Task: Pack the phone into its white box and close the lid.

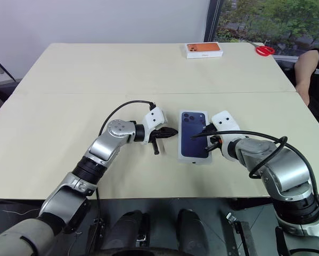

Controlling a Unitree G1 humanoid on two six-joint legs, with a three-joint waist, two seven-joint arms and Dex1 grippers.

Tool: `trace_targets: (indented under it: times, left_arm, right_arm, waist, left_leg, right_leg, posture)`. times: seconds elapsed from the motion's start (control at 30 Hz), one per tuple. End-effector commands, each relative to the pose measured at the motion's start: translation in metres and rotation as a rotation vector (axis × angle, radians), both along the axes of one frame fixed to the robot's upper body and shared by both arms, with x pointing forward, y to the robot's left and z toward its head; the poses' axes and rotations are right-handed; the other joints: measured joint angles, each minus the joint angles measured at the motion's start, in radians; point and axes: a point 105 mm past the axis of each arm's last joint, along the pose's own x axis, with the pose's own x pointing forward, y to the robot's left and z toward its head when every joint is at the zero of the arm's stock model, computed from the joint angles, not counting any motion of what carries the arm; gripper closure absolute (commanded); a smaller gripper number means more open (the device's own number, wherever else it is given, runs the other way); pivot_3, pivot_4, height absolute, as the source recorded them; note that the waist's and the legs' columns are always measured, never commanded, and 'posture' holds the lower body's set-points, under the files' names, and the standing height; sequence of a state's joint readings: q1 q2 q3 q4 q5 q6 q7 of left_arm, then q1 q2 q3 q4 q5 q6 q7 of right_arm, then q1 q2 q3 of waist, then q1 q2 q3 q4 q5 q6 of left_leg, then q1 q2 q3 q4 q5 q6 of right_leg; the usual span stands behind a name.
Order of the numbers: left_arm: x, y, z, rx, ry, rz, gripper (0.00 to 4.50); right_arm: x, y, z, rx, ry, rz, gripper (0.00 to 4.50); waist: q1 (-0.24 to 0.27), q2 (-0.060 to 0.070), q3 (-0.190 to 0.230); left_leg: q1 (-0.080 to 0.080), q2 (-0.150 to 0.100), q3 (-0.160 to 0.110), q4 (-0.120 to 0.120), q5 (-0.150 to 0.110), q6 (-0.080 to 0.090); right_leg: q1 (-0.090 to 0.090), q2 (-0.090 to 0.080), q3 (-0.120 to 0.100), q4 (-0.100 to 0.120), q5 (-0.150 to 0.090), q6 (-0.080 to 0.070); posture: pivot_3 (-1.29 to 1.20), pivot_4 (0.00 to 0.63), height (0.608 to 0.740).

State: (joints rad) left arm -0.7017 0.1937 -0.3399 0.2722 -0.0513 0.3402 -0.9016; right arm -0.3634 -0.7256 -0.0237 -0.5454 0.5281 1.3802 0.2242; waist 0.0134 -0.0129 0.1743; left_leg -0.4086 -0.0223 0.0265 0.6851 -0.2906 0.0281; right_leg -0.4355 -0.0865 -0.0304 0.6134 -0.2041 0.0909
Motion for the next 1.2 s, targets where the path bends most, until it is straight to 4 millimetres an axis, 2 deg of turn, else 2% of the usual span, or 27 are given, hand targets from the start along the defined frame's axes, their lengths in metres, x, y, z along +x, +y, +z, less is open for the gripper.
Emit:
trace_targets:
  times: [0.03,0.63,1.2]
  left_arm:
    - [-0.0099,-0.0154,0.0164,-0.04,-0.053,-0.071,4.5]
    - [-0.0115,-0.0145,0.0169,-0.036,-0.05,-0.076,4.5]
    - [-0.0029,-0.0081,0.0126,-0.024,-0.045,-0.028,4.5]
  right_arm:
    - [0.0003,0.0092,0.0152,0.024,-0.066,0.043,4.43]
    - [0.0035,0.0075,0.0141,0.023,-0.072,0.032,4.43]
    - [0.0053,0.008,0.01,0.016,-0.075,0.026,4.43]
  waist:
    - [0.0,0.0,0.0]
    - [0.0,0.0,0.0]
    - [0.0,0.0,0.0]
  left_leg:
    - [0.0,0.0,0.0,0.0,0.0,0.0]
    - [0.0,0.0,0.0,0.0,0.0,0.0]
    - [0.0,0.0,0.0,0.0,0.0,0.0]
  right_leg:
    - [0.0,0.0,0.0,0.0,0.0,0.0]
    - [0.0,0.0,0.0,0.0,0.0,0.0]
    - [0.0,0.0,0.0,0.0,0.0,0.0]
  posture:
    - [0.0,0.15,0.74]
    - [0.0,0.15,0.74]
    - [0.0,0.15,0.74]
